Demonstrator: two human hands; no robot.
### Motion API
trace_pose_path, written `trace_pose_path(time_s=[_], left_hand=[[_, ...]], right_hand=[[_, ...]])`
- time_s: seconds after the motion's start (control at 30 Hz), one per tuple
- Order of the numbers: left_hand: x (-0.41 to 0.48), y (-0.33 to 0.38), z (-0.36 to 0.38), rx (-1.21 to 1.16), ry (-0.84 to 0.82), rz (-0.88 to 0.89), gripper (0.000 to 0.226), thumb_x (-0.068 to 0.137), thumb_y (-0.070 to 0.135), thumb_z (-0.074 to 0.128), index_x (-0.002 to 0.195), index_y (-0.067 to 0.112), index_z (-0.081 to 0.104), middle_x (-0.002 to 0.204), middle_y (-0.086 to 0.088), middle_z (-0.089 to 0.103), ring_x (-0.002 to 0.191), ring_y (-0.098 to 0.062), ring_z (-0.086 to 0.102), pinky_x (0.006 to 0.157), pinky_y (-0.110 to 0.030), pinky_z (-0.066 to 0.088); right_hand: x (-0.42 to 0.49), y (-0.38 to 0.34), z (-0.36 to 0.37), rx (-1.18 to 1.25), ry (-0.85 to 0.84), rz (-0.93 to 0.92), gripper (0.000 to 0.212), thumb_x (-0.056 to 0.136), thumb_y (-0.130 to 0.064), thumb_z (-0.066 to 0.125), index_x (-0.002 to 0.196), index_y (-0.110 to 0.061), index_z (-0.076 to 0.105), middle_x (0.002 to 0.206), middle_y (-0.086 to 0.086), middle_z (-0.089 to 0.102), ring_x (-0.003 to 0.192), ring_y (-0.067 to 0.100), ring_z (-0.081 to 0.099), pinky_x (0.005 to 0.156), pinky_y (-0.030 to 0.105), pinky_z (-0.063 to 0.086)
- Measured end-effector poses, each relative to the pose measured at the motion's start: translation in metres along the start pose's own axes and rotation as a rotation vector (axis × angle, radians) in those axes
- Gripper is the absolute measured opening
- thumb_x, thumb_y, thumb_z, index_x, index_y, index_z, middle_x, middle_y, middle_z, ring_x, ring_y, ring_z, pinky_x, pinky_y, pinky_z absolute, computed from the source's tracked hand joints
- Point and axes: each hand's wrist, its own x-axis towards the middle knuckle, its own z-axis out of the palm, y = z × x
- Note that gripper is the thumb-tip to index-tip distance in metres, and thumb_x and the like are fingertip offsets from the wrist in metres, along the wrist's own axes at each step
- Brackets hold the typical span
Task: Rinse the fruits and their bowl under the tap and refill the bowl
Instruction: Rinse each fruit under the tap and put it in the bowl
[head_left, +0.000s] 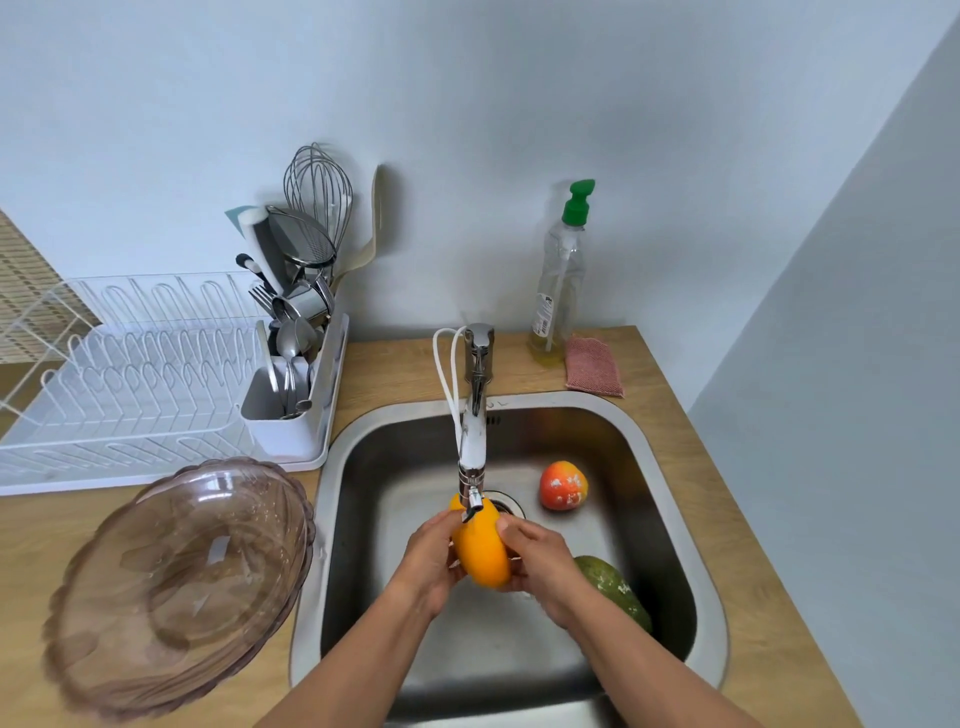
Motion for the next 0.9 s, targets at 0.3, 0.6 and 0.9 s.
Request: trace_pose_path(time_s=[0.3, 0.6, 0.9], left_hand=[[-0.005, -0.001, -0.017, 0.09, -0.091, -0.048, 0.036, 0.09, 0.028, 0.069, 0.123, 0.015, 0.062, 0.118, -0.015, 0.069, 0.11, -0.035, 0.065, 0.088, -0.047, 0.056], [-0.003, -0.009, -0.021, 0.038, -0.038, -0.025, 0.048, 0.087, 0.026, 0.071, 0.132, 0.016, 0.058, 0.125, -0.015, 0.067, 0.113, -0.035, 0.064, 0.082, -0.043, 0.057], [-0.005, -0.009, -0.023, -0.055, -0.015, -0.048, 0.061, 0.076, 0.025, 0.077, 0.133, 0.017, 0.056, 0.129, -0.015, 0.063, 0.117, -0.035, 0.062, 0.084, -0.044, 0.056]], right_hand=[[0.005, -0.006, 0.01, -0.002, 0.04, -0.106, 0.029, 0.088, -0.021, 0.072, 0.117, -0.017, 0.07, 0.103, 0.005, 0.074, 0.093, 0.024, 0.071, 0.069, 0.035, 0.061], [0.017, -0.014, 0.009, -0.029, 0.019, -0.11, 0.027, 0.095, -0.027, 0.064, 0.121, -0.019, 0.07, 0.114, 0.006, 0.071, 0.103, 0.031, 0.069, 0.072, 0.037, 0.061], [0.047, -0.025, -0.033, -0.301, 0.445, -0.214, 0.017, 0.092, -0.021, 0.064, 0.108, -0.021, 0.068, 0.121, 0.011, 0.063, 0.101, 0.026, 0.06, 0.088, 0.035, 0.047]])
